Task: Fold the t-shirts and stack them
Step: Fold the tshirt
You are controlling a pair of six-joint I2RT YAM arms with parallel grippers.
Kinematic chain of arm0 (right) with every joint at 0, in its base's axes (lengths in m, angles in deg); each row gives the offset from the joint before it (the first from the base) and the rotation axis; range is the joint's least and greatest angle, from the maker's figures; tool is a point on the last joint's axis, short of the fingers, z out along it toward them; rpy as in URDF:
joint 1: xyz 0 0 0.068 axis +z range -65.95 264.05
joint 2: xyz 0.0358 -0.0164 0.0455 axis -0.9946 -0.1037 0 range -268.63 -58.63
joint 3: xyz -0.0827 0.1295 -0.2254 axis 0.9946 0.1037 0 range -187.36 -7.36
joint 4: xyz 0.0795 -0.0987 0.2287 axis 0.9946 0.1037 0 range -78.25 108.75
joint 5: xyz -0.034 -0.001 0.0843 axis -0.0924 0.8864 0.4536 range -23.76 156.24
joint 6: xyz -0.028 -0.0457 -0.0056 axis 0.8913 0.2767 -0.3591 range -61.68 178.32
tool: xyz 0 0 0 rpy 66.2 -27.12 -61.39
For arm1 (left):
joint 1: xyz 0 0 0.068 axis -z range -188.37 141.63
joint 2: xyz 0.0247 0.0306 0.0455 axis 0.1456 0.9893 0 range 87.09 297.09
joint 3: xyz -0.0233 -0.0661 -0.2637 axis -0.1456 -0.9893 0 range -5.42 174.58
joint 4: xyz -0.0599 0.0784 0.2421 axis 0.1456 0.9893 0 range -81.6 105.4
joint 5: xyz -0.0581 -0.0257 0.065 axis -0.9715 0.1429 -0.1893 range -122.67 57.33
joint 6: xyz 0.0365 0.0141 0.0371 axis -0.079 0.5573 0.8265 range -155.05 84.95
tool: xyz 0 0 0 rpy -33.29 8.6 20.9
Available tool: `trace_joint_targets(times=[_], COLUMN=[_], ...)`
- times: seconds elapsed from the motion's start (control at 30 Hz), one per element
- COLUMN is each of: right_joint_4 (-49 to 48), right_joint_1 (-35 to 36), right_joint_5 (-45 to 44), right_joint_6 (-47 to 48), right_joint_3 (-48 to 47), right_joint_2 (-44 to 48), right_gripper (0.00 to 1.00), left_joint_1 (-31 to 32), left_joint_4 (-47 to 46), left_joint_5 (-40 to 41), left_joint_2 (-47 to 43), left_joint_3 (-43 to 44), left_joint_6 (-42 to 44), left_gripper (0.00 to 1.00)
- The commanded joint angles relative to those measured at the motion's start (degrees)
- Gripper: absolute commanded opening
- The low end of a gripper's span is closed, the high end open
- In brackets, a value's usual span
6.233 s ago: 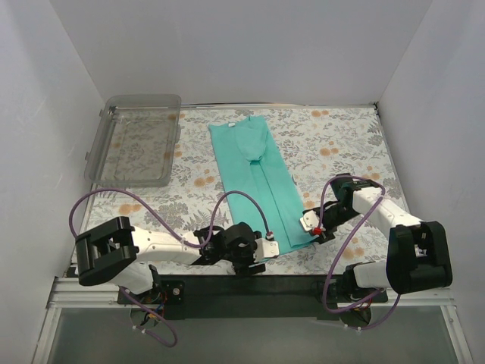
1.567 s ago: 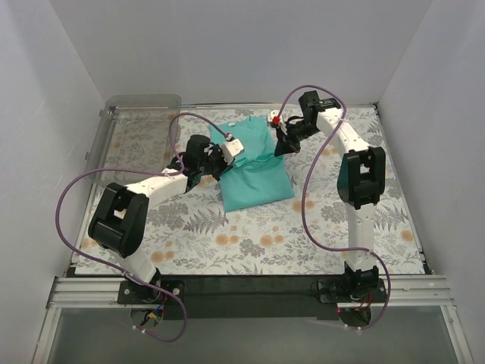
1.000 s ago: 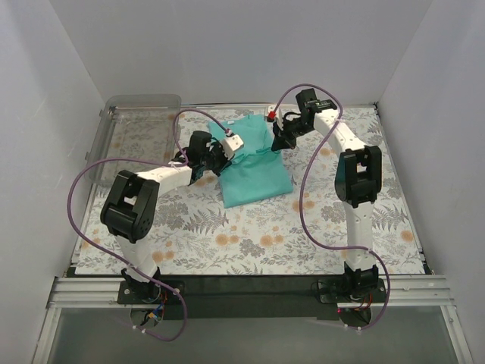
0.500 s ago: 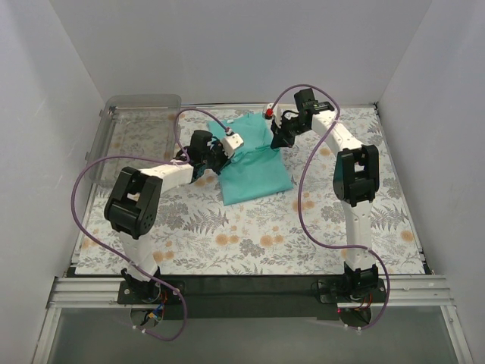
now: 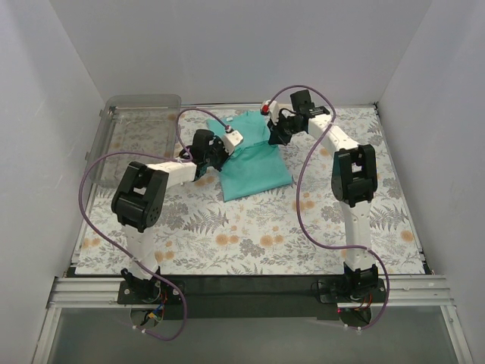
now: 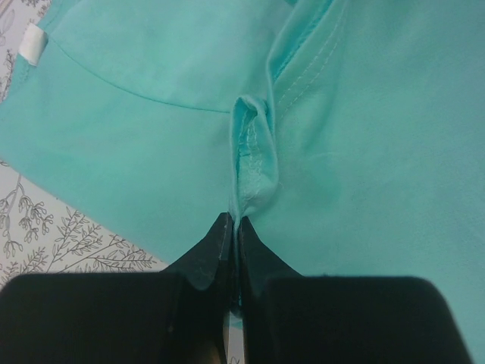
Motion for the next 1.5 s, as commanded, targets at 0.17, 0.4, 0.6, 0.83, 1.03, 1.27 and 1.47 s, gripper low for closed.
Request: trace_joint_targets(times=[0.17,0.4,0.6,0.83,1.03,1.27,1.47], right_joint_4=[-8.61,-19.15,-24.97,-24.36,-18.05,-16.0,-15.04], right_joint_1=[0.85,2.17,2.52,-0.98,-1.52,-1.0,-0.91], right_joint_5=[-4.7,-20.56,-30.98,1.35,14.8,14.2,9.72], right_joint_6=[-7.64,-21.85,-30.86,-14.45,-13.46,-16.53,-18.29], right_joint_3=[0.42,4.8,6.91,22.52,26.08,30.29,29.51], right_joint_2=[0.09,2.01,6.23,17.74,18.2,15.38,11.6], right_gripper=[0.01,0.54,0.53,0.5,0.17,0.04,0.04], left_joint_1=[-0.66,-0.66,-0.75,-0.84,-0.92,-1.01,-1.54], left_joint_4=[-1.41,-4.39,-4.92,7.37,7.12,6.68,6.33], left_joint_5=[2.93,11.35,19.27,8.68,-2.16,-5.15,-2.96], left_joint_2=[2.47,1.34,-3.14,-12.73,-9.32,-0.97,3.78], left_joint_3=[5.08,8.51,9.84,5.36,1.83,5.44,7.81], left_joint_6=[-0.42,-5.69,-9.81,-23.69,-32.57,-37.41,-38.82], left_gripper=[0.0,0.66,0.72,0.7,0.56,0.28,0.22])
